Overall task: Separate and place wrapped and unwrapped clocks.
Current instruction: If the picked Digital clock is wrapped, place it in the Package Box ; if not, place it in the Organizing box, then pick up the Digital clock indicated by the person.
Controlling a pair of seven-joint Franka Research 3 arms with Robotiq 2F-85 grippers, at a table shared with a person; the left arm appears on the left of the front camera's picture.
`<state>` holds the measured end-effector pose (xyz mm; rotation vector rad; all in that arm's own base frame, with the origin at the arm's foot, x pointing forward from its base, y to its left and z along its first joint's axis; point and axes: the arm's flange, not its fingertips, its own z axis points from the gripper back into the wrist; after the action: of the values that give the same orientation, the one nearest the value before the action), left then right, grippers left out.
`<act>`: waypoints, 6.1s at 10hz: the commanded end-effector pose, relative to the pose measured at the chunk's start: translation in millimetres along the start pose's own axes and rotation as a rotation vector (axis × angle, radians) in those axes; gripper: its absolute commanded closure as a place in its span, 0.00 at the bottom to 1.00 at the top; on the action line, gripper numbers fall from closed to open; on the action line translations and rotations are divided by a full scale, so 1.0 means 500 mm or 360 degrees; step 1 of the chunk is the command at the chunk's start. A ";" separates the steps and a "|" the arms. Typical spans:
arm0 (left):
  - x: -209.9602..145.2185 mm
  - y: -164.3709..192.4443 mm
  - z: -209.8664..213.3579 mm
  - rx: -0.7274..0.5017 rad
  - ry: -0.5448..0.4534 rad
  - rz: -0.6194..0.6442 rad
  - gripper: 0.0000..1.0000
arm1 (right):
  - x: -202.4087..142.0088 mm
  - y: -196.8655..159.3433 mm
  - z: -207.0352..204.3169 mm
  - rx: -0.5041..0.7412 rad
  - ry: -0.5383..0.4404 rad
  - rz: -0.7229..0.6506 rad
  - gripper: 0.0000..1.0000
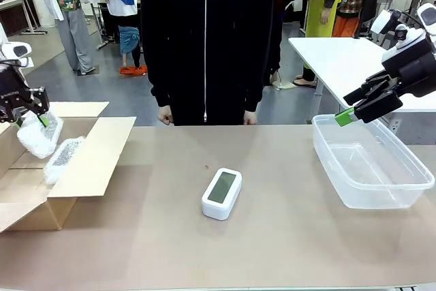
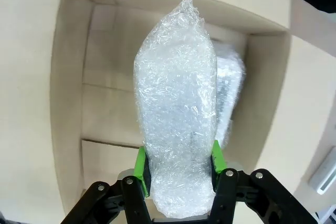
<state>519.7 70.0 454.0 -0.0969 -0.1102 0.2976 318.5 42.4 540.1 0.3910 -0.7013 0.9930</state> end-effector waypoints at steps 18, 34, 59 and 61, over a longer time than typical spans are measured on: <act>0.091 0.035 -0.145 0.0296 0.0204 0.0110 0.00 | 0.000 -0.005 -0.007 0.0041 -0.0041 0.0013 0.00; -0.125 0.009 0.213 -0.0144 0.0096 -0.0061 0.00 | 0.000 -0.005 -0.007 0.0041 -0.0041 0.0013 0.00; -0.483 -0.293 0.213 -0.0827 -0.0706 -0.1690 0.00 | 0.000 -0.005 -0.007 0.0041 -0.0041 0.0013 0.00; -0.489 -0.275 0.250 -0.0821 -0.0505 -0.1757 0.00 | 0.000 -0.005 -0.007 0.0041 -0.0041 0.0013 0.00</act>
<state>322.6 -125.3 555.9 -0.4604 -0.6050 -0.7709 318.5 42.6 540.0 0.3909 -0.7008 0.9935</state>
